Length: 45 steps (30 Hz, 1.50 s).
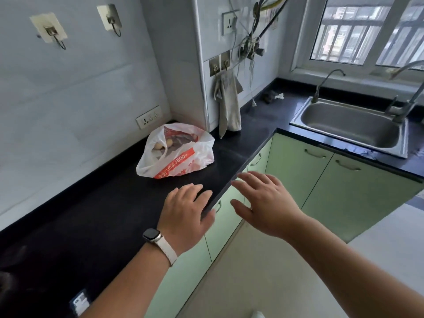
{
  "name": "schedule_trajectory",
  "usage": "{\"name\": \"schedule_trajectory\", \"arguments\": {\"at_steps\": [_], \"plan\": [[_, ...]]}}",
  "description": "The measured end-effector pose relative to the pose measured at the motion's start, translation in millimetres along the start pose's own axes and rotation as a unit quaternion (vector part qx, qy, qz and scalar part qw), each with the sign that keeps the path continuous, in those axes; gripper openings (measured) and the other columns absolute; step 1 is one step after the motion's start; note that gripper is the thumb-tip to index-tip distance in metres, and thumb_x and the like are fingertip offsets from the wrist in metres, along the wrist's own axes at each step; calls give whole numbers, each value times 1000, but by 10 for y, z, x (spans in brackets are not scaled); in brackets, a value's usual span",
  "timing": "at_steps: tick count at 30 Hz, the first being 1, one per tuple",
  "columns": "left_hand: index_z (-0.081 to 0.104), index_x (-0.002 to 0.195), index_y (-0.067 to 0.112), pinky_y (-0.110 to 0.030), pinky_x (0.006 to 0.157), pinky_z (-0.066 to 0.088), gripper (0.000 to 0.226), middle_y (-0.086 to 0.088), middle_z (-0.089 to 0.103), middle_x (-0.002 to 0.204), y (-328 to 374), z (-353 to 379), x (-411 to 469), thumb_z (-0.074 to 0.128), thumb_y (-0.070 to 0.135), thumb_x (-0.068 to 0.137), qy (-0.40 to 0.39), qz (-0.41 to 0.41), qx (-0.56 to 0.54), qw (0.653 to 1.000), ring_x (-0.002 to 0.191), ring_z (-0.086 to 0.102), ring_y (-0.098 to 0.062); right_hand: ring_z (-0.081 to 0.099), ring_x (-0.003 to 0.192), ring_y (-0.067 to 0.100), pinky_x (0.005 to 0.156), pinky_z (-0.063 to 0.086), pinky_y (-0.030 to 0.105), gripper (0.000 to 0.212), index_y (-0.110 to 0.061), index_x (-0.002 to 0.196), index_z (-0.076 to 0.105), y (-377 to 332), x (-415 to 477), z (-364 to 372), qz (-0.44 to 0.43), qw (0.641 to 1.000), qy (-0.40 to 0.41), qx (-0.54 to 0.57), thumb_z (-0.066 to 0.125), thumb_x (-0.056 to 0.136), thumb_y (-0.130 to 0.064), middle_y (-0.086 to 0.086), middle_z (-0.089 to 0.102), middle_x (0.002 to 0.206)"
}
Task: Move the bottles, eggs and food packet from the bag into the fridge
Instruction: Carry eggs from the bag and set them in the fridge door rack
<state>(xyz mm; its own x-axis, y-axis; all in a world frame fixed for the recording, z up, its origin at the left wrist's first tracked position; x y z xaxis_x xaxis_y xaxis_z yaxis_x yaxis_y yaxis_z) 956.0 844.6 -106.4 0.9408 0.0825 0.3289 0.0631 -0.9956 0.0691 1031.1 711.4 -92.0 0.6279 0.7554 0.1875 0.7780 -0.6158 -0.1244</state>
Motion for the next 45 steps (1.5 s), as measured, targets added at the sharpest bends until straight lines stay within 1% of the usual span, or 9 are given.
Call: {"name": "schedule_trajectory", "arguments": {"at_steps": [5,12,20,26,30,34,38,41,45], "plan": [[69,119,17,-49,96,49,50,-8,67,122,16,164,442,44,48,91,-6,-36,7,999,117,61,-29,44,133,21,107,34,40,54,-29,134,51,462,361,76,-26,1000,-1,5,32,95,-59,-5,52,140],[68,120,18,-48,94,51,48,-5,67,120,-318,363,773,44,49,91,-34,-79,24,996,116,61,-26,54,124,24,101,43,39,50,-24,124,60,624,850,237,-66,997,25,37,39,92,-56,-2,61,129],[64,126,19,-44,91,51,50,0,66,115,-922,782,1279,45,49,91,-52,-95,5,994,109,61,-23,54,123,24,100,43,41,49,-24,124,60,731,1634,643,-75,996,-6,46,43,91,-55,-2,60,129],[65,118,22,-43,89,52,45,1,66,115,-1561,1123,1652,44,49,89,-80,-118,-19,990,108,61,-23,51,125,20,101,42,39,48,-26,124,58,737,2340,889,-90,995,-45,20,41,91,-56,-5,58,130],[66,115,20,-40,86,54,40,0,67,114,-1860,1281,1886,50,46,89,-76,-124,-35,989,105,63,-23,47,129,18,104,39,38,49,-29,127,56,693,2731,1004,-94,993,-68,11,37,92,-57,-6,55,135],[66,116,19,-38,85,53,43,-2,67,117,-2145,1446,2080,46,47,90,-92,-141,-54,984,104,64,-23,52,125,21,101,44,40,49,-28,125,57,619,3056,1141,-105,992,-74,10,38,92,-58,-4,58,132],[65,119,19,-39,87,53,49,-2,66,119,-2357,1610,2194,41,48,88,-113,-156,-78,978,108,63,-24,51,126,21,102,43,40,51,-27,128,55,495,3354,1274,-128,987,-98,2,38,92,-58,-3,57,134],[63,125,19,-40,93,51,54,-2,61,128,-2562,1774,2261,38,50,87,-132,-173,-102,971,117,59,-24,50,127,22,103,41,40,50,-25,128,55,460,3600,1404,-149,983,-110,4,40,92,-57,-2,55,136],[49,141,25,-36,109,37,52,3,43,148,-2752,2015,2369,40,49,96,-178,-209,-141,951,136,41,-19,47,129,23,106,37,40,53,-24,131,52,403,3935,1639,-186,972,-141,6,34,93,-57,-2,52,138]]}}
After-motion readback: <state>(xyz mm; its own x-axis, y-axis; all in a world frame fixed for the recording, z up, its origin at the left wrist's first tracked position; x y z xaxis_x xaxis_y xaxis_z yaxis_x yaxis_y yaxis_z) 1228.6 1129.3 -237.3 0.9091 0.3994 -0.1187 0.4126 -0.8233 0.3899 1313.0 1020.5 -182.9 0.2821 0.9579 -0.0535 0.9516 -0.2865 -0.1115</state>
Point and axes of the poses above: each hand's wrist, its own x-axis towards the middle knuckle, its own z-axis out of the palm, y = z × x, the point moved 10 cm from there along x, towards the middle knuckle
